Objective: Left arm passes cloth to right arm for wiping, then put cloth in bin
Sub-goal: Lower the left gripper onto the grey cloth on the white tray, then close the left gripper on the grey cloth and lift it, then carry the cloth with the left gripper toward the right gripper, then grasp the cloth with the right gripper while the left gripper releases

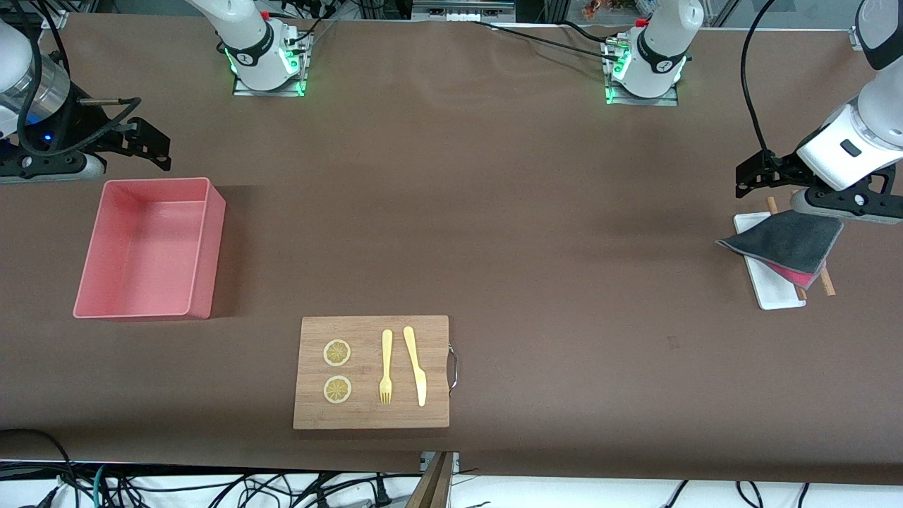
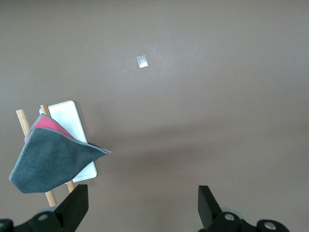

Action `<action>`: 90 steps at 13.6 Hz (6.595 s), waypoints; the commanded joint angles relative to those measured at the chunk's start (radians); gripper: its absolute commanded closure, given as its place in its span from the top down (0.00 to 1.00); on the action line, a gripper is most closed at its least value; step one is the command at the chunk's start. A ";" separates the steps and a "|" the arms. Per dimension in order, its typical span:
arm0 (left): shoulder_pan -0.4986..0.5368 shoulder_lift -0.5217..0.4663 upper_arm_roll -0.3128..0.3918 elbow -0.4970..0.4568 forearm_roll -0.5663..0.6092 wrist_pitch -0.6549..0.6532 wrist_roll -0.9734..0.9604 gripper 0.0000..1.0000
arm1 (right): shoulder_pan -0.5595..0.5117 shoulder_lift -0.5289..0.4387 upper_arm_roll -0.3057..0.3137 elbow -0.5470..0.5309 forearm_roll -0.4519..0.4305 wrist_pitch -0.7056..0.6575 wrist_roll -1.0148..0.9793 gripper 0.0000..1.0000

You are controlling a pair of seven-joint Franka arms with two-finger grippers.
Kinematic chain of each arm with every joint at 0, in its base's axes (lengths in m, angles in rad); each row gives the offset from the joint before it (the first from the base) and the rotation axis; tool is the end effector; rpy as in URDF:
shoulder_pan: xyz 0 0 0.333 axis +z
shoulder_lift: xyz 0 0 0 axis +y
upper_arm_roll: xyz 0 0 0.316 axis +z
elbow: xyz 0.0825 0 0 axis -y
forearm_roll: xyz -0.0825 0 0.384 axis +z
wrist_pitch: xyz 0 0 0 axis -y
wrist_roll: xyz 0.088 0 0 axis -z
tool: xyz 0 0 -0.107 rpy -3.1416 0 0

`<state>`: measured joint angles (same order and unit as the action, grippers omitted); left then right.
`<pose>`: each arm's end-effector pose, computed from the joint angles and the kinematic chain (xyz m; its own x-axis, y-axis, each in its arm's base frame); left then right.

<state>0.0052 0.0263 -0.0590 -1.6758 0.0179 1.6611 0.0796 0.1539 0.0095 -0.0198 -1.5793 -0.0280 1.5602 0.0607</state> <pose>0.5651 -0.0283 0.5678 0.9900 -0.1346 -0.0421 -0.1352 -0.9907 -0.0129 0.5512 0.0714 0.6143 0.9970 0.0730 -0.0268 0.0738 -0.9968 0.0299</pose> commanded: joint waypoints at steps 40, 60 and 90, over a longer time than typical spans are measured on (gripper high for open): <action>0.549 0.506 0.018 0.120 0.010 0.077 0.841 0.40 | -0.011 0.010 0.012 0.032 -0.001 -0.037 0.019 1.00; 0.438 0.365 -0.258 0.366 -0.107 -0.290 0.429 0.00 | 0.033 0.032 0.023 0.055 0.008 -0.005 0.024 1.00; 0.056 0.412 -0.627 0.398 -0.681 0.286 -0.373 0.00 | 0.272 0.381 0.173 0.084 0.657 0.510 -1.220 1.00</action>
<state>0.0560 0.4388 -0.6858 -1.2847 -0.6568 1.9400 -0.2891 0.4008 0.3638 0.1541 -1.5113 0.6101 2.0254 -1.1438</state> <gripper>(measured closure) 0.987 0.000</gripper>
